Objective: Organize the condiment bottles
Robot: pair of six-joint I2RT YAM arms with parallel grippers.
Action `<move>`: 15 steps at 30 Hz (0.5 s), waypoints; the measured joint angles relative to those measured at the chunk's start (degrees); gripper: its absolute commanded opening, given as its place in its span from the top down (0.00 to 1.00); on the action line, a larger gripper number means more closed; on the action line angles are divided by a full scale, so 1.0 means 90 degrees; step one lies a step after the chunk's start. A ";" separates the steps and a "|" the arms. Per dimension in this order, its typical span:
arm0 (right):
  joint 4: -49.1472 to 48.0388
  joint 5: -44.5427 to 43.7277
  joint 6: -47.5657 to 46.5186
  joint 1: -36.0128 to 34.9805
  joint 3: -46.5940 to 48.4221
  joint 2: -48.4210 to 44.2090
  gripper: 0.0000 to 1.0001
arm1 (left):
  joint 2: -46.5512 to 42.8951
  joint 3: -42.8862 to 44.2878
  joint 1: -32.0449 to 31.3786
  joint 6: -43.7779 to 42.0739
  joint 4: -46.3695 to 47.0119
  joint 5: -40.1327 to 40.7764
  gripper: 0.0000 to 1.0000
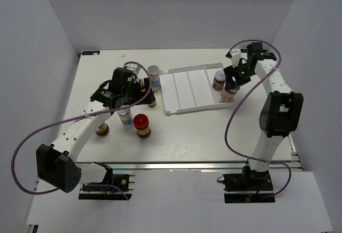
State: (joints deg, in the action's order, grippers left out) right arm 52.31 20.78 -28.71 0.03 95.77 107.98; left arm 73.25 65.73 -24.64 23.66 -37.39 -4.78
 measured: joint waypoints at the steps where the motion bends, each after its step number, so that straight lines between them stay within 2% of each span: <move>1: -0.0017 -0.0012 0.0015 -0.0102 0.0163 0.0165 1.00 | 0.0005 0.0000 -0.0046 0.0034 0.0000 0.0027 0.02; 6: -0.0170 -0.0250 0.0075 -0.0466 0.0763 0.0617 1.00 | 0.0005 0.0000 -0.0291 0.0187 -0.0010 0.0172 0.02; 9: -0.0316 -0.0585 0.0085 -0.0724 0.0886 0.0733 0.95 | 0.0022 0.0005 -0.0437 0.0262 -0.0017 0.0277 0.02; 12: -0.0406 -0.0950 0.0046 -0.0937 0.0877 0.0848 0.86 | 0.0104 0.0090 -0.0585 0.0313 -0.0075 0.0435 0.02; 15: -0.0478 -0.1158 0.0022 -0.1018 0.0755 0.0865 0.71 | 0.0187 0.0214 -0.0712 0.0342 -0.0131 0.0607 0.02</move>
State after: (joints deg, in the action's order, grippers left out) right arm 48.01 10.35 -28.51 -9.13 102.56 115.77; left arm 74.94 67.66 -31.05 26.74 -38.57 0.69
